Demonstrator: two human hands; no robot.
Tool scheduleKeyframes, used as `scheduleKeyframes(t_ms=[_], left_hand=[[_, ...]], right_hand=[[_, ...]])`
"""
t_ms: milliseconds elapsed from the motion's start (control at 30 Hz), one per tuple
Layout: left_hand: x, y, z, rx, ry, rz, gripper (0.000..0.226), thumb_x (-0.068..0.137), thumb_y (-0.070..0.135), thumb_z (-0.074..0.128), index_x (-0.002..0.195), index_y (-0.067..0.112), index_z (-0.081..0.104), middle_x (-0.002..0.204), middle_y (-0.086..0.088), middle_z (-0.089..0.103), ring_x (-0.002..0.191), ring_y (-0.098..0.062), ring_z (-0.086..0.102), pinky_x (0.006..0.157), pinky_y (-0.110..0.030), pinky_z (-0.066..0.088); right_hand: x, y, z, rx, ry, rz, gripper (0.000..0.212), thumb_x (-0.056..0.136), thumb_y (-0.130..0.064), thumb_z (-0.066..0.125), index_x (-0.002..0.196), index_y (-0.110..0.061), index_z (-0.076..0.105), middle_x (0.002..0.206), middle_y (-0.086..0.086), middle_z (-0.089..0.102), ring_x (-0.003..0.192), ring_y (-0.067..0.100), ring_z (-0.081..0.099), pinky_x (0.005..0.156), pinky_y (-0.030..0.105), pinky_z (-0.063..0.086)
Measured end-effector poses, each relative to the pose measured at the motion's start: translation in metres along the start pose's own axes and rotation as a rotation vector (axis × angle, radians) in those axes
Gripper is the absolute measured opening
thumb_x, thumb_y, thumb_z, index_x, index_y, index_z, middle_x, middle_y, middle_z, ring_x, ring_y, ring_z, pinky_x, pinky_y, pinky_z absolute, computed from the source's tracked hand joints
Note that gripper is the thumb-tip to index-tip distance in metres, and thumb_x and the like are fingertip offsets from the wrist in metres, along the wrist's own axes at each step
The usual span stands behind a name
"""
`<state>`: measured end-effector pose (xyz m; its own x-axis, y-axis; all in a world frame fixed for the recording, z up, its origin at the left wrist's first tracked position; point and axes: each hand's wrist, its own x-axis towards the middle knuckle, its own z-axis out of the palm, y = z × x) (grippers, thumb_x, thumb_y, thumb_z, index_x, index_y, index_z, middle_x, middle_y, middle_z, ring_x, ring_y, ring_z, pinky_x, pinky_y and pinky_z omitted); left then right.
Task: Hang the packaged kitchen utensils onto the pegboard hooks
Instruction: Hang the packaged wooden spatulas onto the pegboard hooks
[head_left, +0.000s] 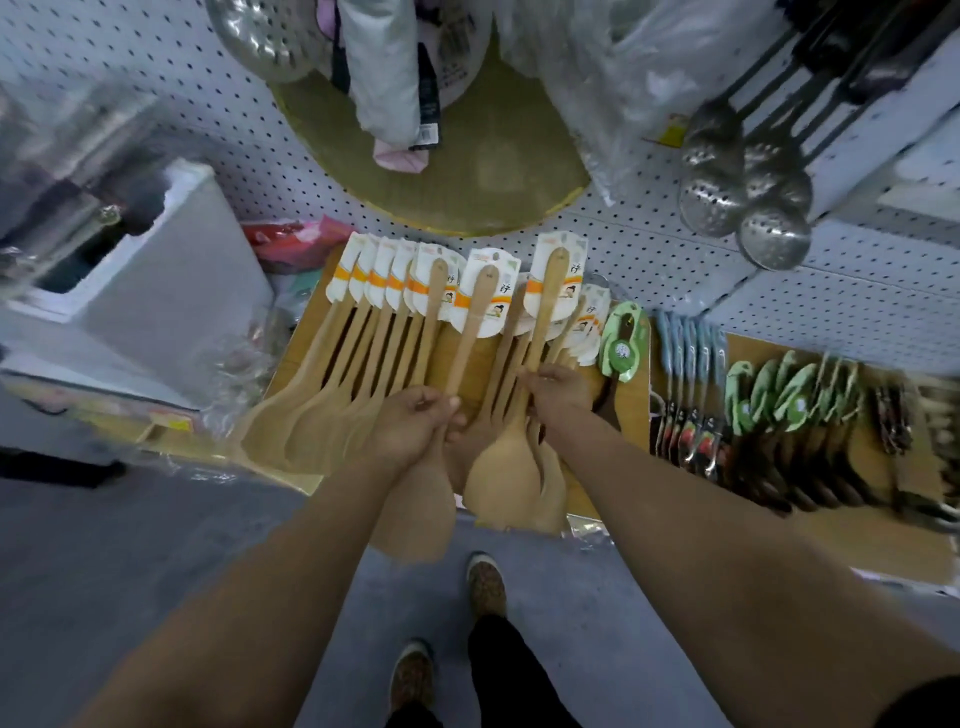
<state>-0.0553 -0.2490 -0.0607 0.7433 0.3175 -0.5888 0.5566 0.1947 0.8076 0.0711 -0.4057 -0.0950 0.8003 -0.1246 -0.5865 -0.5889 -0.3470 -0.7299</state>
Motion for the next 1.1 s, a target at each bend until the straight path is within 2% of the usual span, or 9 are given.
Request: scheduleKeyframes(t_ms=[67, 200, 300, 400, 533, 767, 867, 967, 1100], left_hand=[[-0.018, 0.006, 0.009, 0.001, -0.006, 0.016, 0.02, 0.097, 0.025, 0.063, 0.099, 0.005, 0.065, 0.08, -0.01, 0.074, 0.063, -0.016, 0.067, 0.06, -0.027, 0.055], [-0.054, 0.013, 0.037, 0.011, -0.064, 0.017, 0.025, 0.097, 0.026, 0.063, 0.098, 0.001, 0.064, 0.086, -0.015, 0.075, 0.074, -0.024, 0.071, 0.078, -0.038, 0.059], [-0.082, 0.016, 0.074, 0.01, -0.131, 0.033, 0.017, 0.098, 0.02, 0.06, 0.093, 0.004, 0.059, 0.079, -0.013, 0.072, 0.061, -0.018, 0.066, 0.063, -0.031, 0.056], [-0.109, 0.017, 0.123, 0.075, -0.173, 0.081, 0.013, 0.099, 0.019, 0.059, 0.108, 0.009, 0.06, 0.083, -0.009, 0.074, 0.061, -0.016, 0.063, 0.057, -0.029, 0.052], [-0.157, 0.018, 0.198, 0.14, -0.245, 0.159, 0.014, 0.1, 0.016, 0.056, 0.112, 0.012, 0.062, 0.088, -0.012, 0.073, 0.059, -0.015, 0.059, 0.055, -0.026, 0.049], [-0.239, 0.014, 0.36, 0.128, -0.332, 0.254, 0.016, 0.101, 0.018, 0.056, 0.109, 0.006, 0.062, 0.084, -0.01, 0.073, 0.059, -0.015, 0.061, 0.05, -0.025, 0.051], [-0.281, 0.016, 0.44, 0.072, -0.393, 0.282, 0.013, 0.1, 0.013, 0.056, 0.108, 0.004, 0.063, 0.087, -0.009, 0.073, 0.068, -0.014, 0.066, 0.062, -0.026, 0.056], [-0.321, 0.018, 0.515, 0.041, -0.472, 0.32, 0.013, 0.1, 0.009, 0.055, 0.108, 0.001, 0.062, 0.09, -0.011, 0.072, 0.07, -0.013, 0.067, 0.069, -0.027, 0.057], [-0.37, 0.023, 0.597, -0.011, -0.557, 0.365, 0.016, 0.1, 0.007, 0.055, 0.111, -0.004, 0.059, 0.085, -0.013, 0.069, 0.059, -0.01, 0.065, 0.056, -0.024, 0.055]], right_hand=[[-0.014, 0.008, -0.018, 0.062, 0.034, 0.025, 0.028, 0.08, -0.035, 0.083, 0.102, -0.019, 0.077, 0.102, 0.004, 0.074, 0.092, 0.024, 0.07, 0.088, 0.04, 0.06], [-0.03, 0.034, -0.066, 0.136, 0.056, 0.05, 0.033, 0.069, -0.055, 0.083, 0.085, -0.026, 0.077, 0.091, 0.004, 0.076, 0.082, 0.028, 0.071, 0.083, 0.044, 0.06], [-0.082, 0.023, -0.118, 0.159, 0.094, 0.012, 0.02, 0.081, -0.044, 0.08, 0.083, -0.024, 0.078, 0.081, 0.007, 0.075, 0.076, 0.03, 0.071, 0.073, 0.044, 0.062], [-0.116, 0.027, -0.176, 0.243, 0.157, -0.018, 0.014, 0.087, -0.034, 0.078, 0.085, -0.02, 0.079, 0.084, 0.008, 0.075, 0.074, 0.026, 0.068, 0.07, 0.038, 0.06], [-0.143, 0.052, -0.268, 0.314, 0.215, -0.044, 0.017, 0.091, -0.026, 0.074, 0.101, -0.013, 0.078, 0.07, 0.005, 0.067, 0.051, 0.016, 0.051, 0.048, 0.027, 0.044], [-0.18, 0.103, -0.463, 0.546, 0.317, -0.103, 0.009, 0.095, -0.023, 0.069, 0.087, -0.02, 0.072, 0.086, 0.011, 0.07, 0.073, 0.023, 0.061, 0.062, 0.032, 0.049], [-0.201, 0.124, -0.554, 0.629, 0.371, -0.17, 0.013, 0.094, -0.026, 0.071, 0.084, -0.018, 0.071, 0.08, 0.009, 0.065, 0.069, 0.022, 0.057, 0.066, 0.033, 0.046], [-0.22, 0.143, -0.639, 0.677, 0.45, -0.223, 0.013, 0.092, -0.025, 0.073, 0.083, -0.017, 0.071, 0.071, 0.004, 0.063, 0.059, 0.018, 0.055, 0.06, 0.031, 0.045], [-0.227, 0.162, -0.726, 0.69, 0.516, -0.245, 0.013, 0.093, -0.031, 0.072, 0.084, -0.021, 0.072, 0.071, -0.003, 0.063, 0.059, 0.014, 0.052, 0.05, 0.027, 0.041]])
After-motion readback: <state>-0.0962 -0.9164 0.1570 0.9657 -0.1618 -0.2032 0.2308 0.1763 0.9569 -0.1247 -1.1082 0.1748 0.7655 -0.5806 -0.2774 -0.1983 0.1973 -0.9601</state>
